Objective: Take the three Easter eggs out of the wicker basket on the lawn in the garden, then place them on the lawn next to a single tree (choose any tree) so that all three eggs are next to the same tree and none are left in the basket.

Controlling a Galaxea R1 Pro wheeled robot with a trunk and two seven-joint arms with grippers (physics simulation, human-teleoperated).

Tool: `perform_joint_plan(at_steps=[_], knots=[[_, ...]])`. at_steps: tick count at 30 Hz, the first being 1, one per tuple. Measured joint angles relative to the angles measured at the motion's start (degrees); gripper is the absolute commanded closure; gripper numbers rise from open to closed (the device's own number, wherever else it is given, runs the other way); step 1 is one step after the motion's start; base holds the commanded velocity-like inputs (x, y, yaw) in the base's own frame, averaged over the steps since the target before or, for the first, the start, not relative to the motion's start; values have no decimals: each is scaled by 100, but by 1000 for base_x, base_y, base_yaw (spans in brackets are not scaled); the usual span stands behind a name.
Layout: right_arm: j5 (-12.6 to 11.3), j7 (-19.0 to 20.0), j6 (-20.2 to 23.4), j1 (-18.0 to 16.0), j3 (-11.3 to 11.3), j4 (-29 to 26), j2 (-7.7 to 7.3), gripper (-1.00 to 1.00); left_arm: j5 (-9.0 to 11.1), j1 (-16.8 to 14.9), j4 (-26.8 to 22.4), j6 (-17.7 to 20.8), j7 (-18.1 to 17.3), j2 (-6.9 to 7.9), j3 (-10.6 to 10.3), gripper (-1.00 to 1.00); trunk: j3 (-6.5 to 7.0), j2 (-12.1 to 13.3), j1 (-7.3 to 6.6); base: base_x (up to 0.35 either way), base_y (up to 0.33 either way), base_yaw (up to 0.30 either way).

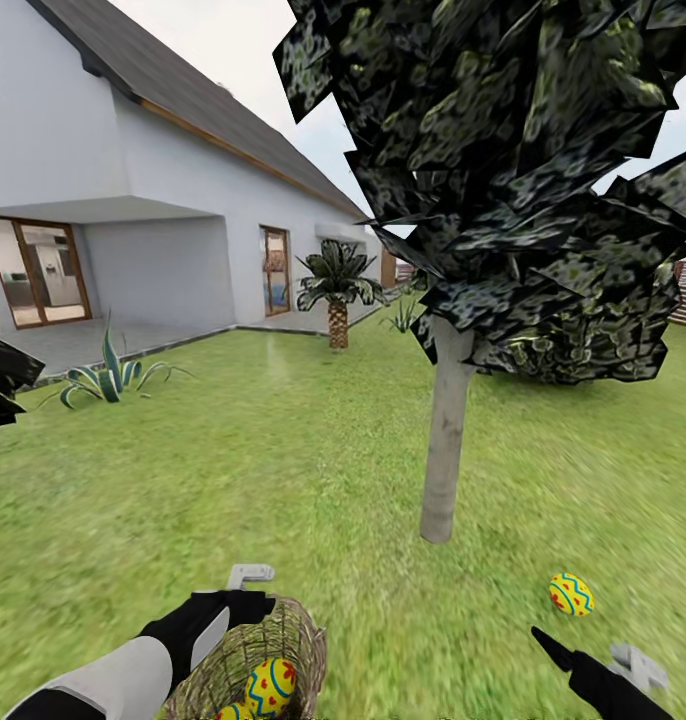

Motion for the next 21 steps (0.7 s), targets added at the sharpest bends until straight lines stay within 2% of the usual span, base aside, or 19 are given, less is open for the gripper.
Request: perform_joint_plan(at_steps=[5, 11, 17, 20, 21], knots=[[-22, -6, 207, -25, -5, -322, -6, -100, 0, 0, 0, 5, 0, 3, -1, -100, -136, -201, 110, 0, 0, 61], [-31, 0, 256, -30, -15, -428, -12, -100, 0, -1, 0, 14, 1, 23, -1, -100, -299, -441, 242, 0, 0, 66], [-48, 30, 280, -25, -174, -463, -15, -100, 13, -1, -4, 62, 0, 41, -3, -100, -463, -682, 374, 0, 0, 67], [-49, 38, 284, -24, -197, -465, -17, -100, 19, -3, -6, 177, -20, 43, 12, -100, -544, -802, 439, 0, 0, 67], [-50, 41, 285, -23, -205, -467, -17, -100, 23, -3, -9, 355, -33, 44, 35, -100, -571, -843, 461, 0, 0, 67]])
